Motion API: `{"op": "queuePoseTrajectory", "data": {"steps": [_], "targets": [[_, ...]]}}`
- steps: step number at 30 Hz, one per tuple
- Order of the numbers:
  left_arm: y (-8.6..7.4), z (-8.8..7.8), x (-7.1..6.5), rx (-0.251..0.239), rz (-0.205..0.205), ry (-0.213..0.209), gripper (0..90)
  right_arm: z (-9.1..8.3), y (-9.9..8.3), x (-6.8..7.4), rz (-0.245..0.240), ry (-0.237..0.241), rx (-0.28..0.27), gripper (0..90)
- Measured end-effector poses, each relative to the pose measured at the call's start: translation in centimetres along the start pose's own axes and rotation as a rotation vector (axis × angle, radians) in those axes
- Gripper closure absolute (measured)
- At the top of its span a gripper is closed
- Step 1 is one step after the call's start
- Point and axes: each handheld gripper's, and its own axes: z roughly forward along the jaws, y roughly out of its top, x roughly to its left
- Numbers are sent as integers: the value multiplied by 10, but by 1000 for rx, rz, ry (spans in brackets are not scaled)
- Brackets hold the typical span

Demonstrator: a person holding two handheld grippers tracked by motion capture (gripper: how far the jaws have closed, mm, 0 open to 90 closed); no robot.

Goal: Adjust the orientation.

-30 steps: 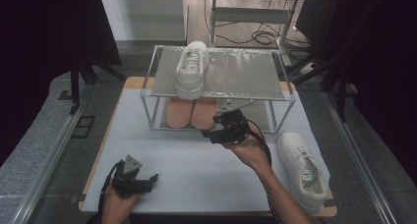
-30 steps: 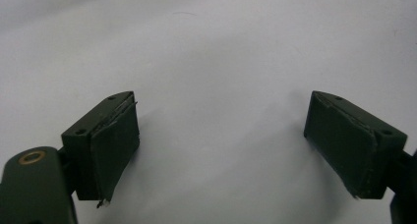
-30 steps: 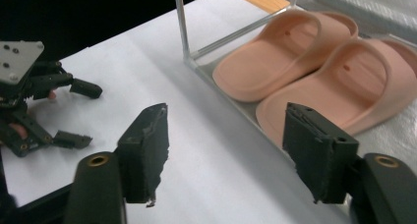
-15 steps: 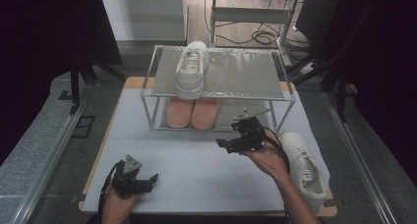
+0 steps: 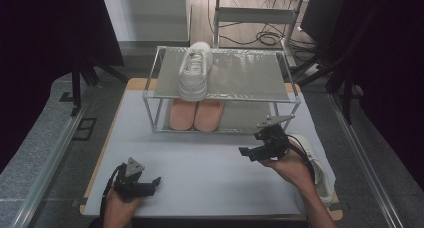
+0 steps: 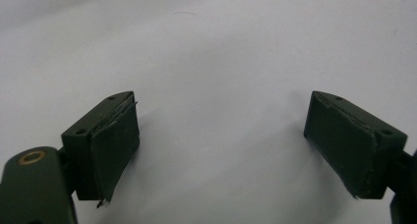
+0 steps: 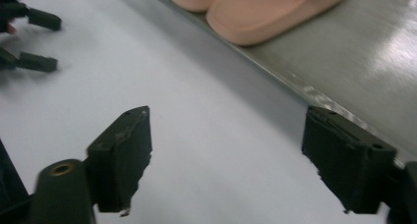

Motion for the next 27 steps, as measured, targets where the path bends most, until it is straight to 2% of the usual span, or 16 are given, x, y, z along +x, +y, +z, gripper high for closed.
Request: {"op": "queuePoseTrajectory", "data": {"steps": [2, 18, 22, 27], "targets": [[0, 0, 0, 0, 0, 0, 136, -4, -4, -3, 5, -21, 4, 258], [0, 0, 0, 1, -4, -1, 135, -46, -39, -45, 111, -152, 40, 707], [0, 0, 0, 1, -5, -1, 135, -57, -45, -54, 139, -182, 41, 797], [0, 0, 0, 2, -2, -1, 134, -69, -57, -67, 156, -245, 59, 892]]}}
